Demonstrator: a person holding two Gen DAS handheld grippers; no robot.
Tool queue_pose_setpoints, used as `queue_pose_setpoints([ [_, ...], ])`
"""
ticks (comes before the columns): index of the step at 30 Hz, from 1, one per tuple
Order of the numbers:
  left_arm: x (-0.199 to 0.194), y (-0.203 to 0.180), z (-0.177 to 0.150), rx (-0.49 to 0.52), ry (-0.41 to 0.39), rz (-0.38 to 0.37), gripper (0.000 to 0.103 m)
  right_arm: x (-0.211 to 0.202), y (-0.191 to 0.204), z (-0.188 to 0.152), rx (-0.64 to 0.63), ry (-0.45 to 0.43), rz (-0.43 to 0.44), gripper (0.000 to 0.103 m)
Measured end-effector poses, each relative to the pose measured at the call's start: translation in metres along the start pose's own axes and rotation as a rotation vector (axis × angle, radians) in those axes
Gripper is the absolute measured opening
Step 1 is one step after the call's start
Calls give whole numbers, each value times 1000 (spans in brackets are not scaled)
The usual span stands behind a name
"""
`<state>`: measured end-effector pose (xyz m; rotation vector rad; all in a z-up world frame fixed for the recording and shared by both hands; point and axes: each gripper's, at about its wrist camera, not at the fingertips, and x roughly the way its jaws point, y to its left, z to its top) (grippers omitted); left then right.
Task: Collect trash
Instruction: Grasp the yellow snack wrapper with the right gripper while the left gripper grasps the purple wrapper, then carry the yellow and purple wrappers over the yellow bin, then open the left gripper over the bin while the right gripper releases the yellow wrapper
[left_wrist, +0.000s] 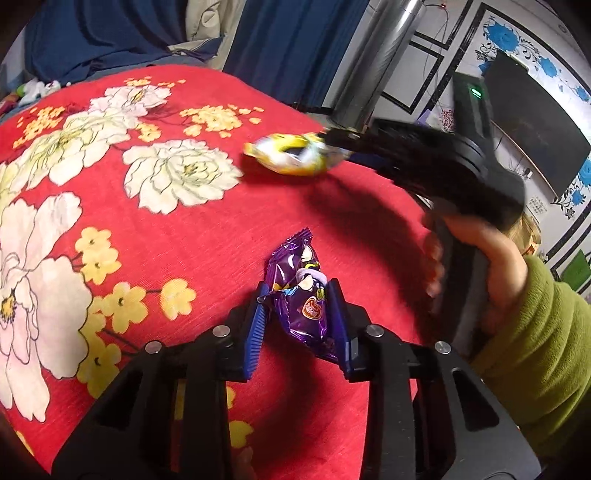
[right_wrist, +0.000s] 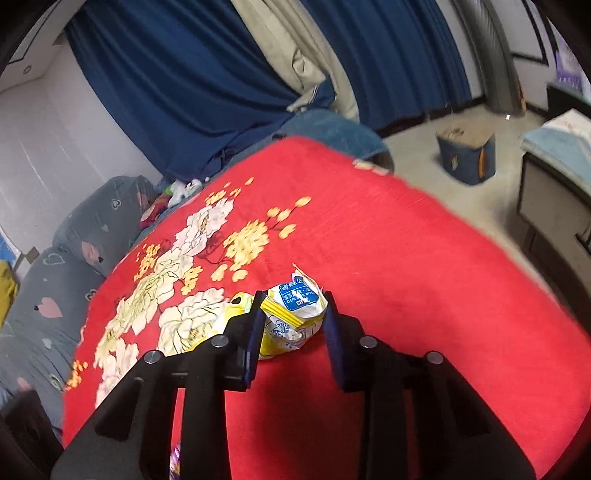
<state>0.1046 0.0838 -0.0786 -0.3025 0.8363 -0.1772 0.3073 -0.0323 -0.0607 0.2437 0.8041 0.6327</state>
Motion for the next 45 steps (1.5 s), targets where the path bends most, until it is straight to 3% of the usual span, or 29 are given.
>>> queue_pose_setpoints([
  [7,2,-26,19,42,-44,-23,24,-68,-30,-11,-32,-89,-67,29],
  [23,35,-137,51,205,-71,-170,24,-192,-100,-41,0,-215,-211,29],
  [33,60,-198,48,286,-53,-246,24,-242,-128,-64,-16,-263,-327,29],
  [45,105,-254,42,357,8,-321,24,-282,-167,-94,30,-278,-533,29],
])
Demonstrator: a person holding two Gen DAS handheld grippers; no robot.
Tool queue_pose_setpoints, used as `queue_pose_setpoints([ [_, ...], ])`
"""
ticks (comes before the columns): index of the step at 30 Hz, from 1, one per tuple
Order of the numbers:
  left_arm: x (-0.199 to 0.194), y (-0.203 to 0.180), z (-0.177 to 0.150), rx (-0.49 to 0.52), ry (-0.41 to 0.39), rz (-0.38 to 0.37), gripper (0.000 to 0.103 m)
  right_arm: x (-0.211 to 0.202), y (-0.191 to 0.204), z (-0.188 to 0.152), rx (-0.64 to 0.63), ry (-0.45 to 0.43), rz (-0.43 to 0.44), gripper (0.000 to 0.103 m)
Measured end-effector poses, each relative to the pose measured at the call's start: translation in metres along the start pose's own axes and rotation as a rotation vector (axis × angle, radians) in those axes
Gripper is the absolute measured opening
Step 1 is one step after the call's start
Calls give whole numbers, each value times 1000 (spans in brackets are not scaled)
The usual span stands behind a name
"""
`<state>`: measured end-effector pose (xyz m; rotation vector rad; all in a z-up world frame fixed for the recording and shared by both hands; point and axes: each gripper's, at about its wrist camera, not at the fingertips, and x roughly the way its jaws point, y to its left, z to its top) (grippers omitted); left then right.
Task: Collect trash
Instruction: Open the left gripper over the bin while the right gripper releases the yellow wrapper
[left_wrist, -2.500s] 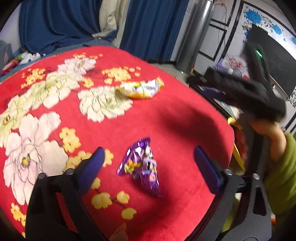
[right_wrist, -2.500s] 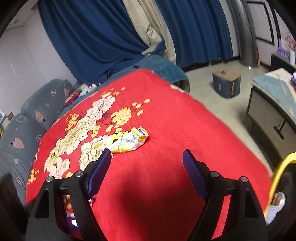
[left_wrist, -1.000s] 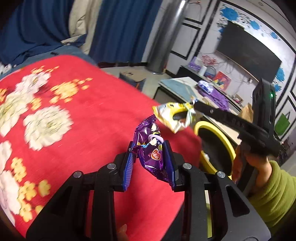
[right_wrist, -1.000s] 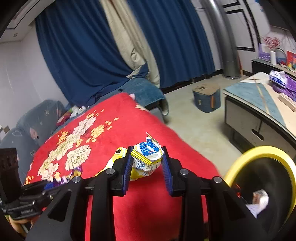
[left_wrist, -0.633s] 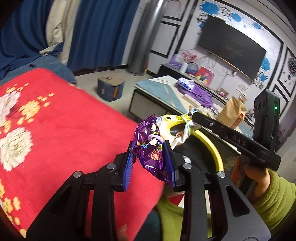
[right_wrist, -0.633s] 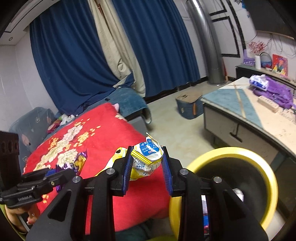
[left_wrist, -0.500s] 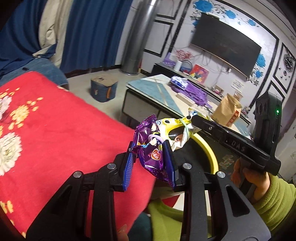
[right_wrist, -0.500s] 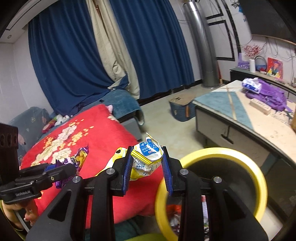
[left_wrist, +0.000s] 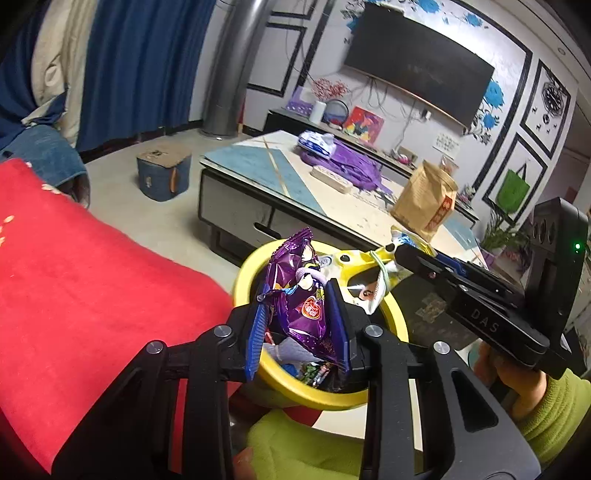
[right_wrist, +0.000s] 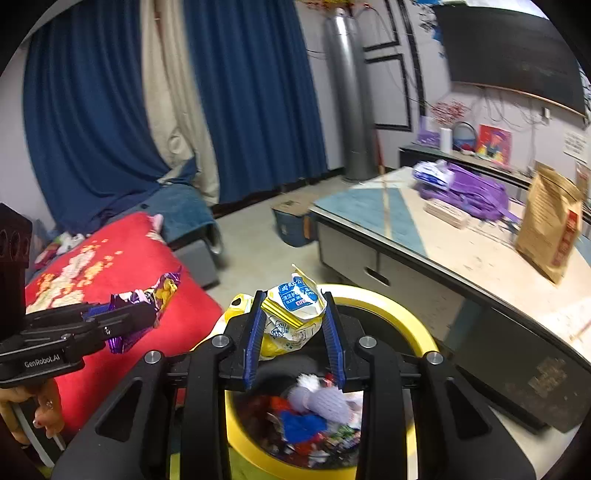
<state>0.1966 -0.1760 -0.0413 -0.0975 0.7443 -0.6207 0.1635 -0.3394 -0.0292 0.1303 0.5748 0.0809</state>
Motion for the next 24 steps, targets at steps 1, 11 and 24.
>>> queue_pose_setpoints([
  [1,7,-3,2,7,9,-9,24,0,-6,-2,15,7,-10,30],
  [11,55,-10,11,9,80,-40,65,4,-46,-20,160,58,-58,58],
  [24,-27,34,-24,-2,-59,129,92,-36,4,-23,196,-67,-22,97],
])
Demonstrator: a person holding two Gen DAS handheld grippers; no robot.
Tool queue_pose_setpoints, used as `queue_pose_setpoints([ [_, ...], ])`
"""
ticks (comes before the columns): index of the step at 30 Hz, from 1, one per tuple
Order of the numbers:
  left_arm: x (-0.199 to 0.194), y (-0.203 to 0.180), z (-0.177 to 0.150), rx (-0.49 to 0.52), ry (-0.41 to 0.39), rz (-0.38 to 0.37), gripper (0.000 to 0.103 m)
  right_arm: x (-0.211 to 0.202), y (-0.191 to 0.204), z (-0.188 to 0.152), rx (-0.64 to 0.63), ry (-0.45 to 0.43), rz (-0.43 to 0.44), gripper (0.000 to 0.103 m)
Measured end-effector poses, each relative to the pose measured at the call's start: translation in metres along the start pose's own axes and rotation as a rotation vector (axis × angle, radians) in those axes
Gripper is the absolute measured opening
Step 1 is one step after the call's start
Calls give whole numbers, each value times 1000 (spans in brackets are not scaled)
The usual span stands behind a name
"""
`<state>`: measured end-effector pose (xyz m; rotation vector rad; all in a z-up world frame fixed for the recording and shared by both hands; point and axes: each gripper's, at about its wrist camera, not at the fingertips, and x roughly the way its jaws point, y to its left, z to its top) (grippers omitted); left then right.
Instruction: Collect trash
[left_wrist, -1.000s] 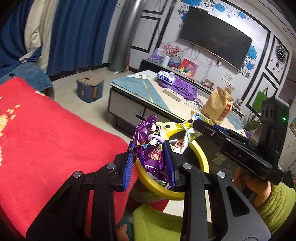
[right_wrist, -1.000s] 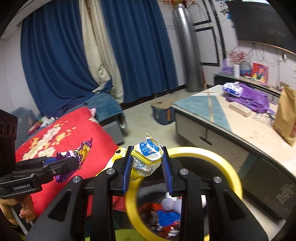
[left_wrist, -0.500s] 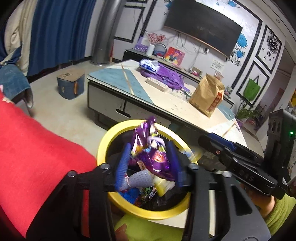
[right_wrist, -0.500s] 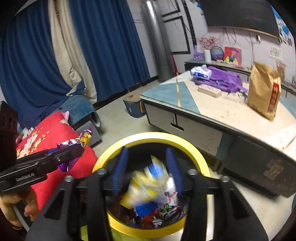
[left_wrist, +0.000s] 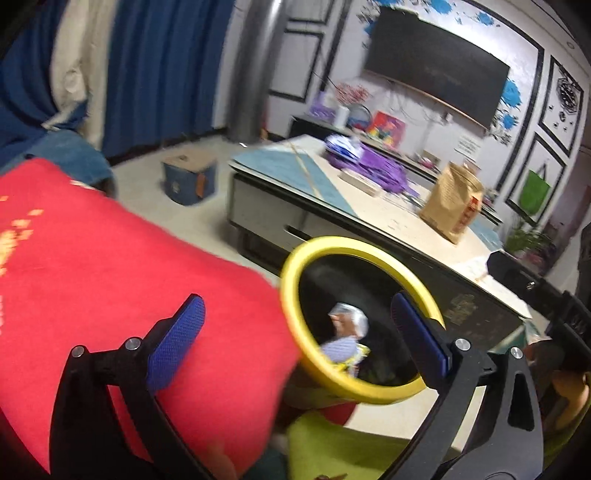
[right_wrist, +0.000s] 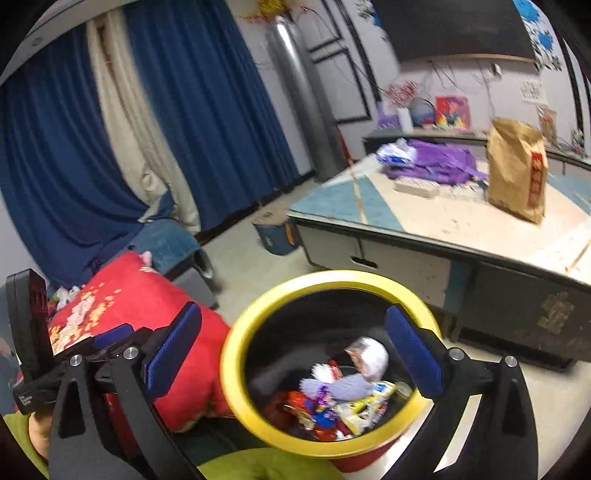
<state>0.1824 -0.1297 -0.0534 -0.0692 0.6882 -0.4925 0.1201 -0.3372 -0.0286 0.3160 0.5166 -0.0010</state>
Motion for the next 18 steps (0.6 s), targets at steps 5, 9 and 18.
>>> queue_pose_setpoints([
  [5,-39,25,-14,-24,-65,70,92,-13,46,-14,-101,-69,84,97],
  [9,-74,41,-26,-62,-118,134,92,-29,76,-29,-172,-134,86,97],
  [18,-137,48,-45,-56,-254,242,92,-61,116,-60,-274,-302,43,97],
])
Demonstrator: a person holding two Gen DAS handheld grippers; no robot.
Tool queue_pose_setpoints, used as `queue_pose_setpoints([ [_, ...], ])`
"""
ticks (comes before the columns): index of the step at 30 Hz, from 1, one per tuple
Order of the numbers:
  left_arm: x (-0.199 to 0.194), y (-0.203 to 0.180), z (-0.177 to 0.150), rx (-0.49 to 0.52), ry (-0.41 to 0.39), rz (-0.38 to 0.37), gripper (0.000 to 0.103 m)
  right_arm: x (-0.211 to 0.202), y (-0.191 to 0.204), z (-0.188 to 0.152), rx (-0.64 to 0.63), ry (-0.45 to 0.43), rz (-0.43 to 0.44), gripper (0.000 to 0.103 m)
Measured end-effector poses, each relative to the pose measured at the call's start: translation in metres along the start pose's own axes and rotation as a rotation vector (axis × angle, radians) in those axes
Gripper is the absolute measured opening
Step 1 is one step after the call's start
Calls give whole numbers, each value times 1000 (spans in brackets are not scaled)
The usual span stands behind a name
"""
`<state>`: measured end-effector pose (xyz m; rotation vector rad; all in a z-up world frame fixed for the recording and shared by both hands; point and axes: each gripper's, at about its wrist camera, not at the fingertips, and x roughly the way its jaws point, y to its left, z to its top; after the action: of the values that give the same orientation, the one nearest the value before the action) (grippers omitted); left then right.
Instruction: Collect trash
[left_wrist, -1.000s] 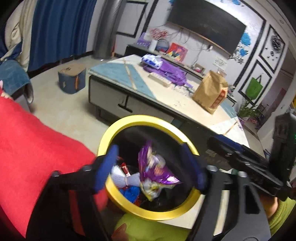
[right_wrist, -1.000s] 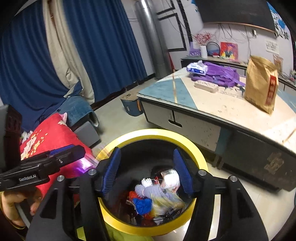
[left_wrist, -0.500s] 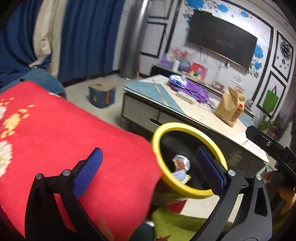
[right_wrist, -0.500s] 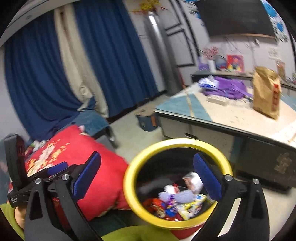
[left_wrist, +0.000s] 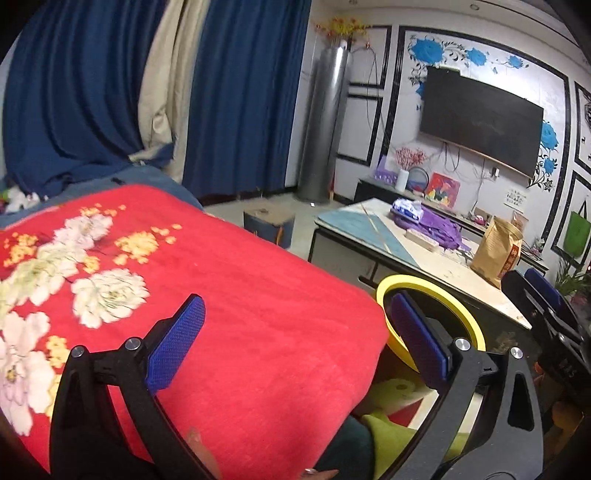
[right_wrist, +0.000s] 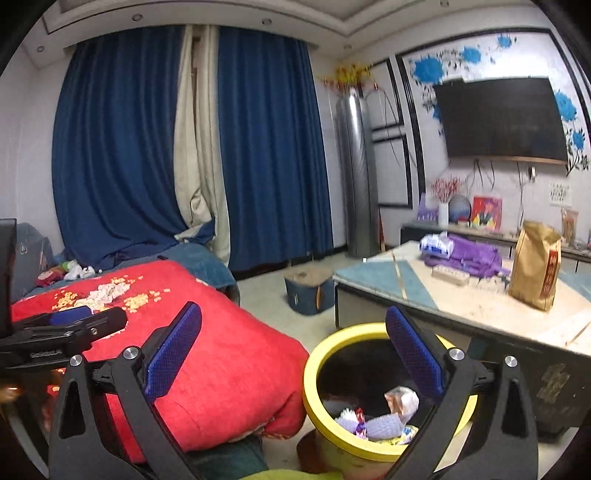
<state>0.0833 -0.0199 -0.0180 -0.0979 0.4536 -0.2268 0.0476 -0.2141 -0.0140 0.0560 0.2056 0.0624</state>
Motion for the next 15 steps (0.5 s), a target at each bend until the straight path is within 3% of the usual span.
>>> queue_pose_setpoints([
  [5,-18,5,-3,-13,-53,9,92,-11,8,0,-23,-48,8,97],
  [15,-21,8,-2,-34,-65,7,92,-13,14,-1,-57,-47,34,97],
])
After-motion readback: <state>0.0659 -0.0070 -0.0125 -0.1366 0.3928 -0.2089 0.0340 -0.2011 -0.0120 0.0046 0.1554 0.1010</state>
